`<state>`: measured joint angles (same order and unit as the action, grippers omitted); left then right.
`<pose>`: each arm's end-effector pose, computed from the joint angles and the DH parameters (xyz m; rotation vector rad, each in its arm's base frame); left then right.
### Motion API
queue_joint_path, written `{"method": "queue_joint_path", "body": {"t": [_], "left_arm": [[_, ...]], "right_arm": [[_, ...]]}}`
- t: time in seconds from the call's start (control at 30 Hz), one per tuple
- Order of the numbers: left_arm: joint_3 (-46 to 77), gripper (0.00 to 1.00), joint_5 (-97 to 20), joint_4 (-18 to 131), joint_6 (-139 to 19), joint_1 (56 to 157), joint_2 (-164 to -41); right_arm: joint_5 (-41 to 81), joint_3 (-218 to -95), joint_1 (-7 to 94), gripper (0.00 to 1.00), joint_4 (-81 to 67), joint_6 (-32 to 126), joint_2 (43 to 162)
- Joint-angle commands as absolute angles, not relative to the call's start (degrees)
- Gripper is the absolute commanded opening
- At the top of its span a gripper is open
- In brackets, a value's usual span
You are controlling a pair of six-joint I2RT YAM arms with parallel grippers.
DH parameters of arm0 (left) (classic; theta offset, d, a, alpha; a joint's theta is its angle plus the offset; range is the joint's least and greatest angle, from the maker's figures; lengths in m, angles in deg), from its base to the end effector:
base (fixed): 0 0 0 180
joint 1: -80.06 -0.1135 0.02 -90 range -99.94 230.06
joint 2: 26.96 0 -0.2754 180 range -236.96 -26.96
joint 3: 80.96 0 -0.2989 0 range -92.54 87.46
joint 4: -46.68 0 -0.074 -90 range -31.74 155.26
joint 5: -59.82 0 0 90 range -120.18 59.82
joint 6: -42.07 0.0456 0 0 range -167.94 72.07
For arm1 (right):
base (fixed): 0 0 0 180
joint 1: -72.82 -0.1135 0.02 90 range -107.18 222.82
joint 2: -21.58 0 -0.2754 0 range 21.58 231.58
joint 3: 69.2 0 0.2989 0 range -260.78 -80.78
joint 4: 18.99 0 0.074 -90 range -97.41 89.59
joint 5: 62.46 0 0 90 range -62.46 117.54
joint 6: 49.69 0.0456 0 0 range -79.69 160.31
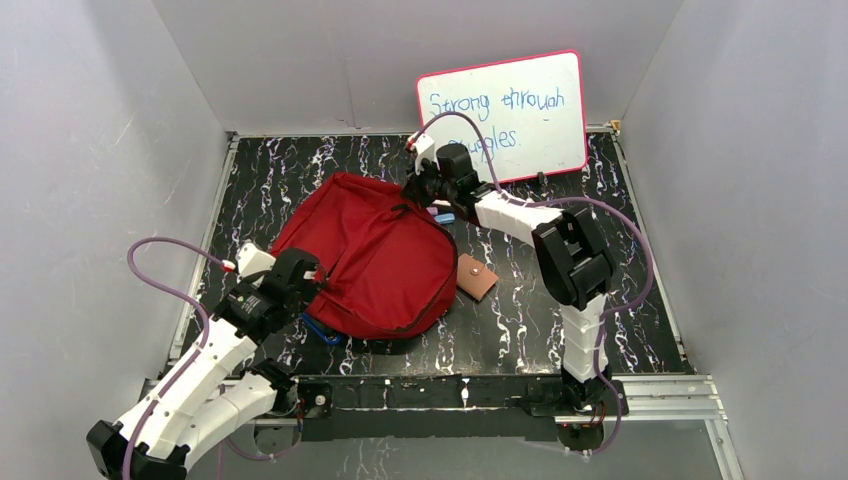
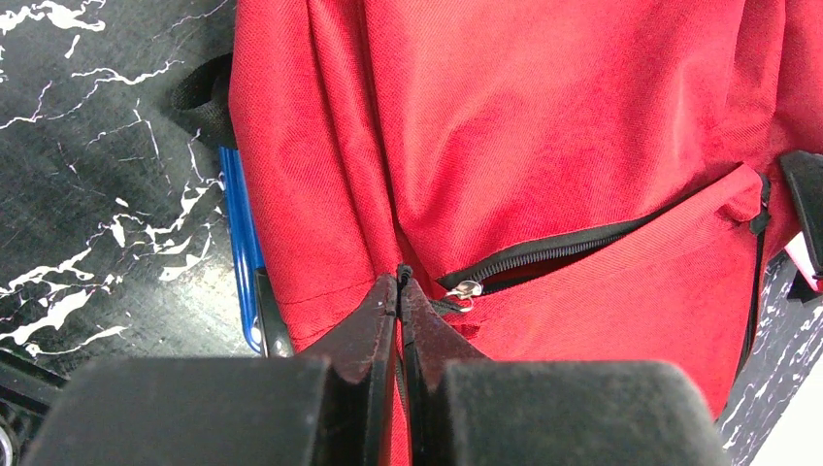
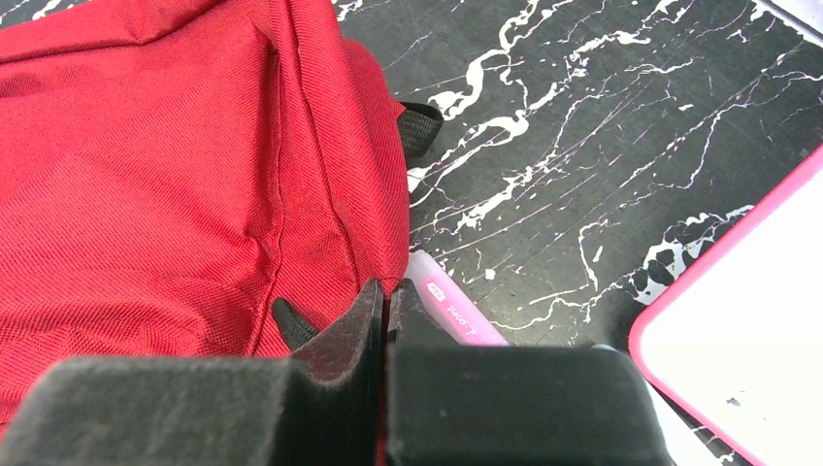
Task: Pack the student bag
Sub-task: Unzip the student bag at the center of the board.
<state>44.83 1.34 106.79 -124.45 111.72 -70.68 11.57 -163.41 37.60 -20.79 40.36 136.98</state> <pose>0.1725 -0.0784 0.2723 -1.0904 2.0205 -0.3022 0.4241 0.3147 0.2151 -0.7718 1.7958 0.6773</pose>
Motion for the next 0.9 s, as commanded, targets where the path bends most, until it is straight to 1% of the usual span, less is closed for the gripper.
{"method": "queue_joint_path", "body": {"t": [0.0,0.1,0.23,0.3,0.43,0.5,0.6,0.67,0.73,0.87], "left_arm": [[44.68,0.0,4.58,113.67,-126.2,111.35,-69.93],[44.75,0.0,4.96,114.54,-126.51,111.35,-69.53],[44.27,0.01,6.33,113.13,-124.13,111.35,-69.13],[43.52,0.15,6.89,111.72,-121.35,111.36,-69.38],[40.15,0.56,10.13,109.76,-115.16,111.35,-70.59],[38.33,0.66,10.5,106.53,-108.7,111.35,-71.04],[37.22,0.73,6.95,96.93,-95.62,111.35,-71.3],[37.21,0.75,2.74,89.91,-88.09,111.35,-72.19],[36.15,0.75,0.9,88.69,-84.11,111.35,-74.48],[31.95,0.76,1.46,93.23,-82.37,111.35,-80.79]], "right_arm": [[13.95,-168.13,39.92,0.0,-29.6,39.86,137.38],[12.28,-168.19,40.02,0.0,-29.55,39.87,137.49],[6.83,-168.03,40.02,0.0,-30.07,39.87,136.48],[3.97,-168.22,40.04,0.0,-30.08,41.22,135.87],[-0.88,-168.11,39.84,0.0,-29.68,42.99,134.44],[-2.87,-167.89,39.57,0.0,-29.61,43.56,133.91],[-6.76,-167.88,38.6,0.0,-29.19,43.52,133.19],[-8.9,-167.88,37.23,0.0,-28.97,43.03,132.97],[-9.97,-168.39,35.61,0.0,-28.01,41.06,132.99],[-8.38,-170.96,32.17,0.0,-24.41,35.75,134.22]]}}
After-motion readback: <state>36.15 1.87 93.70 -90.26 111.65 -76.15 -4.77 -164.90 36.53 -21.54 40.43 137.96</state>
